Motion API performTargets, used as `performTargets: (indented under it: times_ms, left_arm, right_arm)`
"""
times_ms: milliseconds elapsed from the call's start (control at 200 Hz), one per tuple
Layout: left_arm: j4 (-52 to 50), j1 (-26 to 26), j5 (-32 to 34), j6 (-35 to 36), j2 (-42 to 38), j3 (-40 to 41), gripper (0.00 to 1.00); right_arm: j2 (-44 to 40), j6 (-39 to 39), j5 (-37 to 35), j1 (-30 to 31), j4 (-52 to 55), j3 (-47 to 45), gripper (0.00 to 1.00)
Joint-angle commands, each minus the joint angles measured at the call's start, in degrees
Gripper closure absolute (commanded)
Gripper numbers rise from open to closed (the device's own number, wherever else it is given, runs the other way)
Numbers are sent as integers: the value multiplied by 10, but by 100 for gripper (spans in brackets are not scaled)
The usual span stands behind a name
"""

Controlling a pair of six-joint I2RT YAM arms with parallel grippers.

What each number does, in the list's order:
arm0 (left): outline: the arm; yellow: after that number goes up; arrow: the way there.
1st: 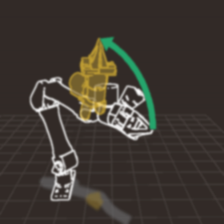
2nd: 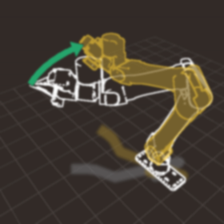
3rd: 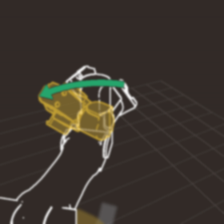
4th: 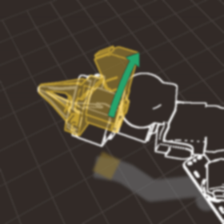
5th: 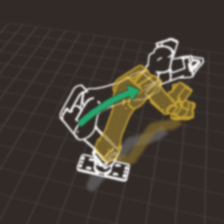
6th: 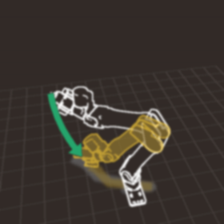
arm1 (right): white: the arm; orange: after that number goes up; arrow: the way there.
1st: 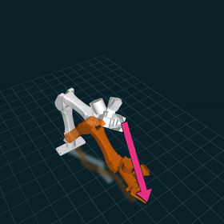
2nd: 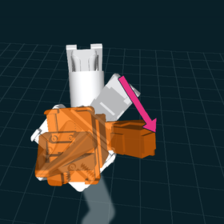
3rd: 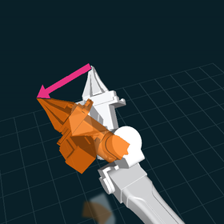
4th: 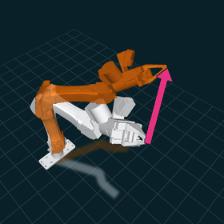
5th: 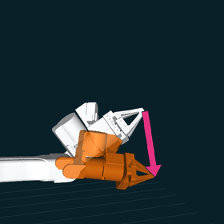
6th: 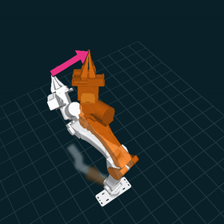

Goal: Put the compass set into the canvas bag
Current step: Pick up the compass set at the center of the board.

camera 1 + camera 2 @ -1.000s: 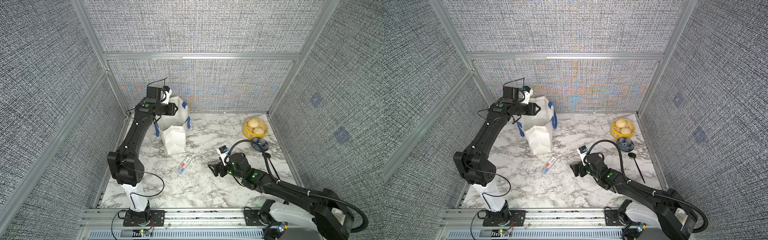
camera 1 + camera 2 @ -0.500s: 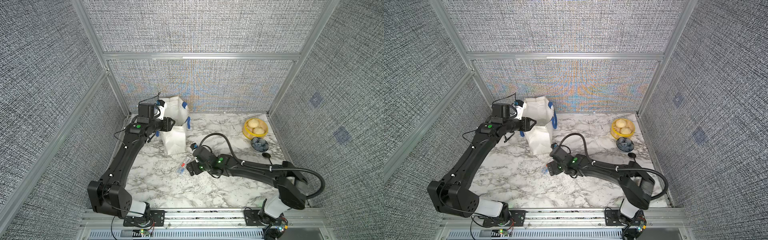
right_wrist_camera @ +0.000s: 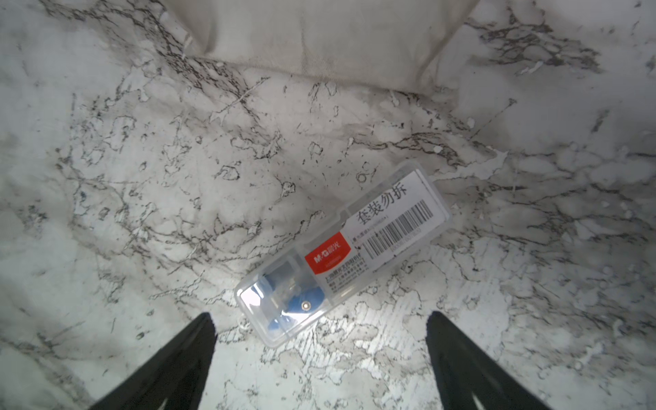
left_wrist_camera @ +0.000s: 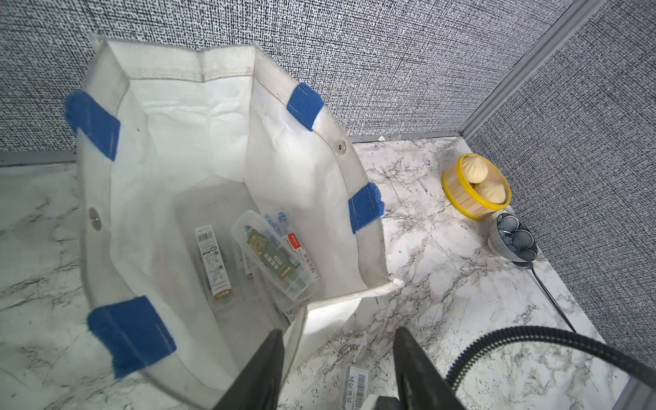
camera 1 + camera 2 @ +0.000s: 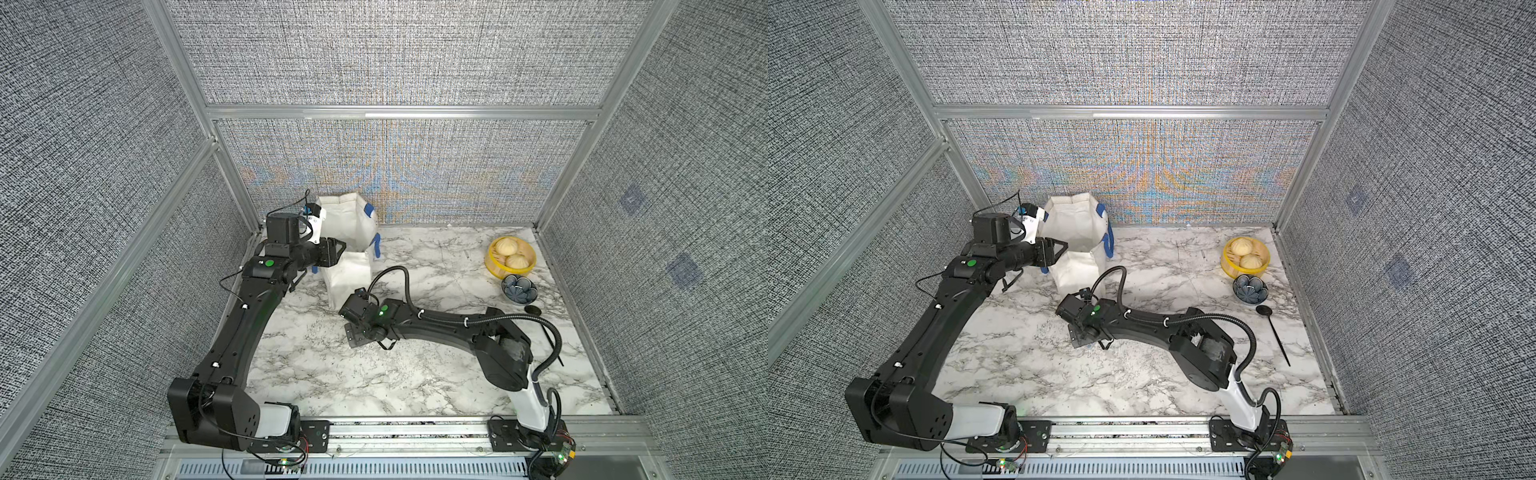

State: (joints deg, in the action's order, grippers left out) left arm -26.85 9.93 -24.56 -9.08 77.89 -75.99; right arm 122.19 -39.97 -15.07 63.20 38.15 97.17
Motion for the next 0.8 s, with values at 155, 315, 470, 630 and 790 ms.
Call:
performTargets:
  times_ms: [155,315,470,630,790]
  left_arm:
    - [15,-2,-16,-5,1,2,49]
    - [14,-2,-19,-4,5,1,49]
    - [13,-2,-20,-2,8,0,49]
    - [12,-2,-27,-3,15,-1,49]
    - [13,-2,-29,-3,14,0,49]
  right_arm:
    - [41,-10,-22,8,35,18,7]
    - [49,0,-21,12,37,21,7]
    - [41,10,-19,11,36,-1,8]
    - [25,14,-25,4,50,-17,8]
    - [-4,27,-29,-5,37,-67,13]
